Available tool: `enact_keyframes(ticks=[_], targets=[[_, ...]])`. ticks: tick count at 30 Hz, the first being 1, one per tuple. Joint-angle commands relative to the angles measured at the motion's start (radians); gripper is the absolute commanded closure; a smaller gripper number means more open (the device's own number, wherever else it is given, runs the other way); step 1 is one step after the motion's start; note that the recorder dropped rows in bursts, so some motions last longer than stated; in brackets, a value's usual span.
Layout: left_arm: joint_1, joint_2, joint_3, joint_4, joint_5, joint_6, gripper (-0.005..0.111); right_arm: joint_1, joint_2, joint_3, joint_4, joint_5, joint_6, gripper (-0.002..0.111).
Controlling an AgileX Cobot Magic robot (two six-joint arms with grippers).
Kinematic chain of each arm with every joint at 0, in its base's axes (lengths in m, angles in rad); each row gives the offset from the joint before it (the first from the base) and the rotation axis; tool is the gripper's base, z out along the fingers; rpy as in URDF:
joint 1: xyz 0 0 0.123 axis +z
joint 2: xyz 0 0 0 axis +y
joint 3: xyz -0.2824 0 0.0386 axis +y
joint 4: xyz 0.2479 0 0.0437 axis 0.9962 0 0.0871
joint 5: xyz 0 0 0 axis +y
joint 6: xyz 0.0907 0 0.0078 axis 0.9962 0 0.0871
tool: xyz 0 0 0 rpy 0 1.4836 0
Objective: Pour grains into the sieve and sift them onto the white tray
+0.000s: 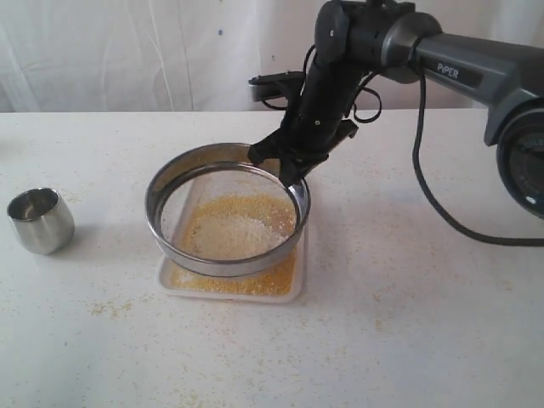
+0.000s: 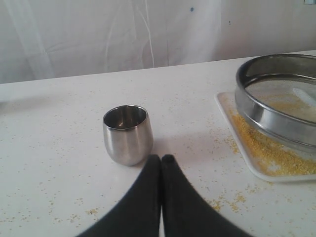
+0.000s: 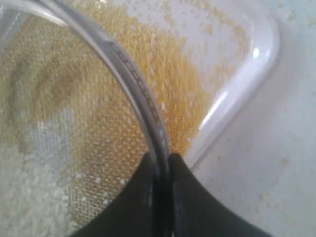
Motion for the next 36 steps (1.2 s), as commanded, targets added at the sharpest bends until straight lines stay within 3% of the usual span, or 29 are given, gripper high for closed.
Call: enact_keyframes(ticks=[1,3,15,20,23,26,31,36], targets=[[-0.004,-0.004,0.004,-0.006,-0.006,0.000,0.107,-0.004,-0.015,-0.002,0.012,-0.020,0.050,0.108],[-0.004,-0.004,0.004,-0.006,-0.006,0.000,0.107,-0.004,-0.015,-0.002,0.024,-0.013,-0.046,0.108],[-0.004,-0.004,0.004,-0.006,-0.006,0.000,0.107,-0.004,0.066,-0.002,0.027,-0.072,-0.031,0.108],[-0.004,-0.004,0.004,-0.006,-0.006,0.000,0.107,-0.004,0.093,-0.002,0.023,-0.084,-0.031,0.089],[-0.004,-0.004,0.004,-0.006,-0.006,0.000,0.107,-0.004,0.069,-0.002,0.010,-0.082,-0.031,0.069],[-0.004,-0.004,0.004,-0.006,-0.006,0.000,0.107,-0.004,0.029,-0.002,-0.023,-0.078,-0.031,0.060],[-0.004,-0.004,0.004,-0.006,-0.006,0.000,0.107,-0.004,-0.074,0.027,-0.051,-0.040,-0.022,0.061],[-0.004,-0.004,0.004,-0.006,-0.006,0.000,0.107,-0.004,-0.294,0.304,-0.051,-0.284,0.032,0.081]])
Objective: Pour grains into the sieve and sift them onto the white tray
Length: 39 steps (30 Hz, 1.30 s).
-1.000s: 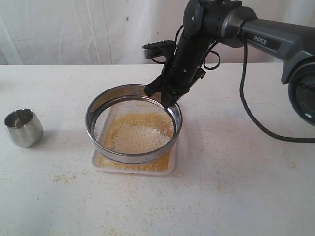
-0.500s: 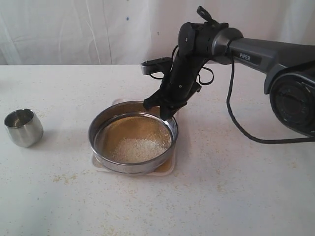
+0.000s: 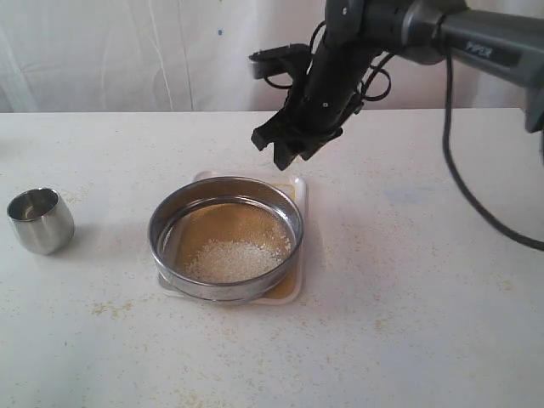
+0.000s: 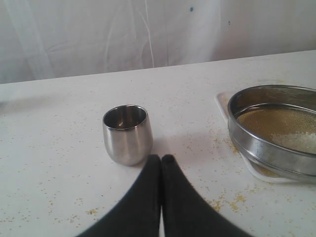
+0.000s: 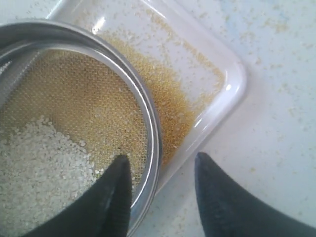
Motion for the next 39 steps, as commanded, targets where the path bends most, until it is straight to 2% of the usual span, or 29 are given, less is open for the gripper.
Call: enact_keyframes(ticks=[1,5,11,14,20,26,32,39], targets=[[-0.004,-0.004,0.004,-0.006,-0.006,0.000,0.107,-0.004,-0.217,0.262,-0.015,-0.232,0.053,0.086],[-0.004,-0.004,0.004,-0.006,-0.006,0.000,0.107,-0.004,-0.470,0.617,-0.015,-0.470,0.088,0.107],[-0.004,-0.004,0.004,-0.006,-0.006,0.000,0.107,0.018,-0.848,1.110,-0.008,-0.853,0.106,0.108],[-0.004,-0.004,0.004,-0.006,-0.006,0.000,0.107,0.029,-1.007,1.319,-0.001,-0.984,0.111,0.108],[-0.004,-0.004,0.004,-0.006,-0.006,0.000,0.107,0.029,-1.250,1.582,-0.001,-1.013,0.111,0.108],[-0.004,-0.004,0.004,-0.006,-0.006,0.000,0.107,0.029,-1.378,1.694,-0.003,-0.916,0.109,0.108],[-0.004,-0.004,0.004,-0.006,-0.006,0.000,0.107,0.029,-1.422,1.699,-0.003,-0.847,0.109,0.108],[-0.004,-0.004,0.004,-0.006,-0.006,0.000,0.107,0.006,-1.617,1.701,-0.003,-0.844,0.109,0.108]])
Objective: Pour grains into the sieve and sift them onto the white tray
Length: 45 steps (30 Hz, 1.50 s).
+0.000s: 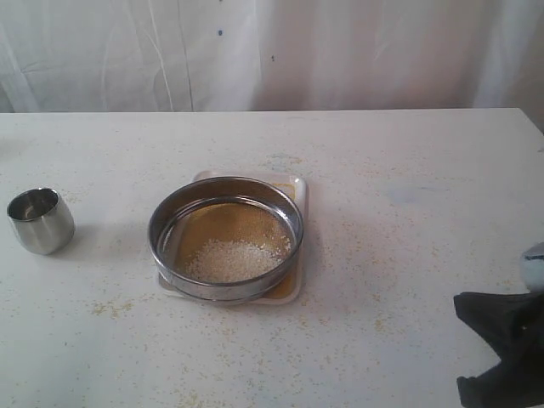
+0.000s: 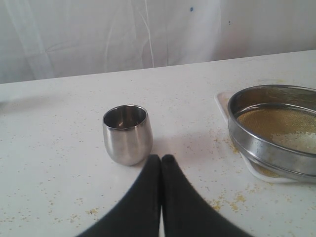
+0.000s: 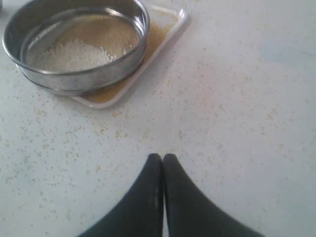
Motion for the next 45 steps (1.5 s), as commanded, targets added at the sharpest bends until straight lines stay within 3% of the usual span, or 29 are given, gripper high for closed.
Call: enact_keyframes(ticks=[1,15,19,45], targets=[[-0.004,-0.004,0.004,-0.006,-0.006,0.000,0.107,-0.036,-0.153,0.010,0.002,-0.003,0.005,0.108],[-0.004,-0.004,0.004,-0.006,-0.006,0.000,0.107,-0.295,-0.612,0.235,-0.006,0.059,-0.048,0.108],[-0.004,-0.004,0.004,-0.006,-0.006,0.000,0.107,-0.343,-0.639,0.235,0.006,0.094,-0.046,0.108],[-0.004,-0.004,0.004,-0.006,-0.006,0.000,0.107,-0.351,-0.639,0.235,0.025,0.096,-0.001,0.108]])
